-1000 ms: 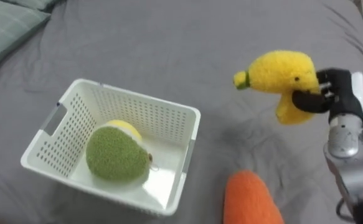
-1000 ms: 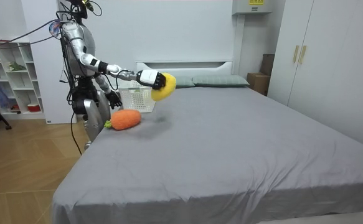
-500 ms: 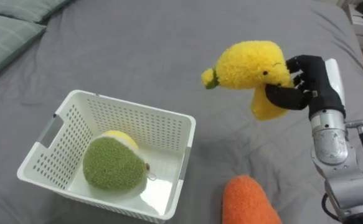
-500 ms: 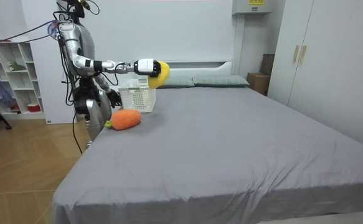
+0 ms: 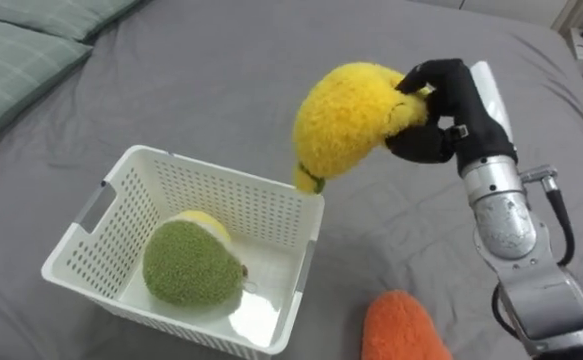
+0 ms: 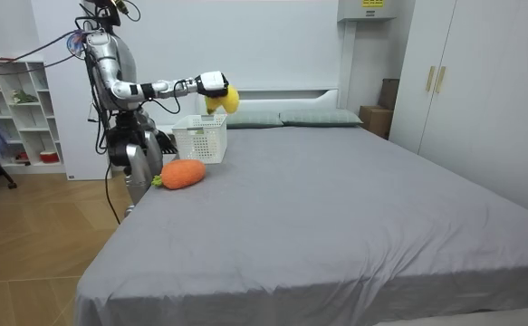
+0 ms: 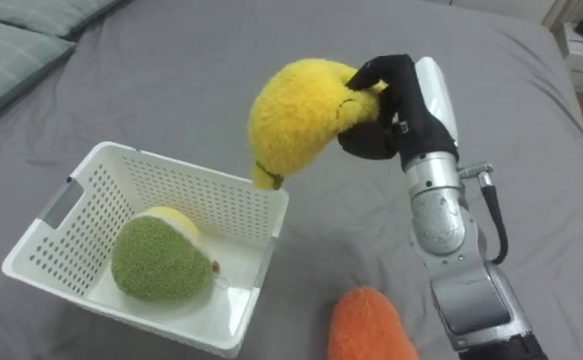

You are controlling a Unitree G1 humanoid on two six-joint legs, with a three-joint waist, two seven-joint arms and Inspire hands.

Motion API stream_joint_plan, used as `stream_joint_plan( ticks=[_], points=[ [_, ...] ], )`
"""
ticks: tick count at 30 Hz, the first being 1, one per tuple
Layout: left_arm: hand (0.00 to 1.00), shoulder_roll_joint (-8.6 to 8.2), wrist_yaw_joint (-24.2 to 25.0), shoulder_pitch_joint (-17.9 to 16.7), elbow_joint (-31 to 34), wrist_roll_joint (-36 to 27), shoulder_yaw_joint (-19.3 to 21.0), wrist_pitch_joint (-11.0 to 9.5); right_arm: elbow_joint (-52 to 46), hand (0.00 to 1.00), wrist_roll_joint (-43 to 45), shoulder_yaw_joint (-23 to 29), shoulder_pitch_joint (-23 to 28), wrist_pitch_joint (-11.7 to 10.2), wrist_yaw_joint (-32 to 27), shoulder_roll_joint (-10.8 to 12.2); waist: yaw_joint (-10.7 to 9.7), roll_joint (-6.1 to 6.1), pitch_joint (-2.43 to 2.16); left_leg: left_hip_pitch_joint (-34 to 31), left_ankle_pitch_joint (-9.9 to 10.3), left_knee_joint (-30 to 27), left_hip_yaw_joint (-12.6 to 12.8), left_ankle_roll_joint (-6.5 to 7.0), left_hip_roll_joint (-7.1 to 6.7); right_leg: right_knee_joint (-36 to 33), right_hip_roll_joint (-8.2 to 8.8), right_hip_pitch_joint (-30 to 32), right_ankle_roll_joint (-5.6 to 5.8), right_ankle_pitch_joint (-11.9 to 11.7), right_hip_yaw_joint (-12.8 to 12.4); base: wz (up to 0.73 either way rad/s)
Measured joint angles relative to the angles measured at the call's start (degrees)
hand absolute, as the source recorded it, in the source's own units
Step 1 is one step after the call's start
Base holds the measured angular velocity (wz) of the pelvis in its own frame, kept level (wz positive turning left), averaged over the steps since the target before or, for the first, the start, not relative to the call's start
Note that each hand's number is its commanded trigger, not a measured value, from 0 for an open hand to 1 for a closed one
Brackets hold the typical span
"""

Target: Collect toys from the bed

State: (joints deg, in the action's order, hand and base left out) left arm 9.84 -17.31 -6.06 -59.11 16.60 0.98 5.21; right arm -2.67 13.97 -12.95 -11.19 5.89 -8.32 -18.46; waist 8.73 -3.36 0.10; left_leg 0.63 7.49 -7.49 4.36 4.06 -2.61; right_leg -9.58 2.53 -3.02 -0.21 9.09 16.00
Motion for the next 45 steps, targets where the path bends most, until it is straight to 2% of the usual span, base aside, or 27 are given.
stream_joint_plan(
  ticks=[5,9,13,17,22,26,27,28,35,41,45],
  points=[
    [0.0,-0.31,0.4,0.4,1.1,1.8,0.0,0.8,-2.8,1.0,4.0,-2.6,-0.1,0.3,3.0,3.0,1.7,-0.24,-0.05,0.1,0.0,-0.2,-0.3,0.01,-0.01,0.0,0.02,-0.1,0.0,0.0,0.1,0.02],
    [0.0,-0.3,0.4,0.6,1.1,1.9,0.0,0.8,-2.8,1.0,6.2,-6.0,-0.1,0.8,5.4,4.0,2.8,-0.22,-0.01,0.0,0.0,-0.2,-0.4,0.02,-0.04,-0.1,0.03,-0.2,0.0,0.0,0.0,0.0],
    [0.0,-0.31,0.6,0.6,1.9,3.3,0.0,2.0,-2.8,1.0,6.5,-8.8,-0.1,2.1,9.7,5.3,4.2,-0.22,0.17,-0.3,0.4,-0.3,-0.7,0.03,-0.04,-0.2,-0.01,-0.1,0.0,0.0,-0.1,0.0],
    [0.0,-0.37,0.6,0.1,4.1,4.5,0.0,2.3,-2.8,1.0,11.2,-10.2,-0.1,3.5,12.8,7.5,4.9,-0.47,0.29,-0.5,0.4,-0.3,-1.2,0.05,-0.13,-0.1,0.01,0.1,0.0,0.0,0.0,0.06],
    [0.0,-0.38,0.5,0.5,4.1,4.9,-0.2,2.3,-2.4,1.0,11.3,-14.6,-0.1,3.9,14.4,8.0,5.9,-0.98,0.7,-0.6,0.4,-0.3,-1.4,0.03,-0.14,0.2,0.0,0.1,0.0,0.0,0.4,0.01],
    [0.0,-0.47,0.5,0.5,4.0,5.0,-0.1,2.3,-2.3,1.0,11.6,-17.1,0.0,4.3,16.9,7.7,6.0,-1.79,0.59,-1.2,0.4,-0.3,-1.7,0.03,-0.23,1.0,-0.11,0.3,0.12,-0.1,0.8,0.04],
    [0.0,-0.47,0.5,0.5,4.0,5.0,-0.1,2.3,-2.3,0.17,11.8,-17.3,0.0,4.4,17.2,7.7,6.1,-1.85,0.55,-1.2,0.4,-0.3,-1.7,0.03,-0.24,1.0,-0.13,0.3,0.12,-0.1,0.8,0.04],
    [0.0,-0.46,0.5,0.6,4.0,4.9,0.0,2.4,-2.3,0.0,12.5,-17.4,0.0,4.7,17.8,7.8,6.1,-1.9,0.51,-1.2,0.4,-0.3,-1.7,0.03,-0.23,1.0,-0.14,0.3,0.12,-0.1,1.0,0.0],
    [0.0,-0.48,0.5,0.7,3.7,4.9,0.0,2.5,-2.3,0.0,15.2,-17.4,0.1,6.7,20.2,7.7,6.0,-2.2,0.3,-1.1,0.4,-0.3,-1.7,0.03,-0.23,1.1,-0.15,0.2,0.12,-0.1,1.3,0.0],
    [0.0,-0.48,-0.1,1.0,1.7,4.9,0.0,3.0,-1.8,0.0,15.3,-17.5,2.1,6.7,20.8,8.3,5.9,-2.61,0.02,-0.9,0.4,-0.3,-1.7,0.04,-0.24,1.0,-0.02,0.0,0.12,-0.1,1.3,0.0],
    [0.0,-0.45,-0.1,0.5,1.4,4.9,0.0,3.1,-1.8,0.0,15.0,-17.5,2.8,6.7,20.9,9.0,5.9,-2.57,0.06,-0.9,0.4,-0.4,-1.7,0.04,-0.24,1.0,-0.02,0.0,0.12,-0.1,1.3,0.0]
  ],
)
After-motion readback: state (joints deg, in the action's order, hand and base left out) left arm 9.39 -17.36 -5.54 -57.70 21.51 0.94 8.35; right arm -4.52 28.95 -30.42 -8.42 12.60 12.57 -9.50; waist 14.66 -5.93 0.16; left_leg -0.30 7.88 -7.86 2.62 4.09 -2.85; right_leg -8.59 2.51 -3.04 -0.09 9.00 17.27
